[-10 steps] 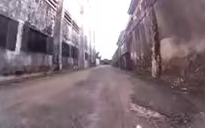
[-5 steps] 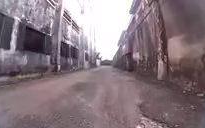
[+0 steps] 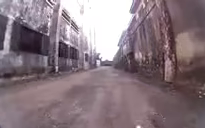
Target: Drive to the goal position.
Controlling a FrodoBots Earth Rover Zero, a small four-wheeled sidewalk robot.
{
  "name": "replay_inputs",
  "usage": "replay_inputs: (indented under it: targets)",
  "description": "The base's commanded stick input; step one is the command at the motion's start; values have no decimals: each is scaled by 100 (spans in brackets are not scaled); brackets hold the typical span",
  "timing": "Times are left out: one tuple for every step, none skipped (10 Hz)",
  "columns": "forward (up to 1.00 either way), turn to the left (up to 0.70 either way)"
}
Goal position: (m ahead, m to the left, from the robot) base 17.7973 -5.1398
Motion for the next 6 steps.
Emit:
replay_inputs:
  targets:
    - [70,-18]
    - [70,-2]
    - [70,-2]
    - [70,-7]
    - [70,-12]
    - [70,-28]
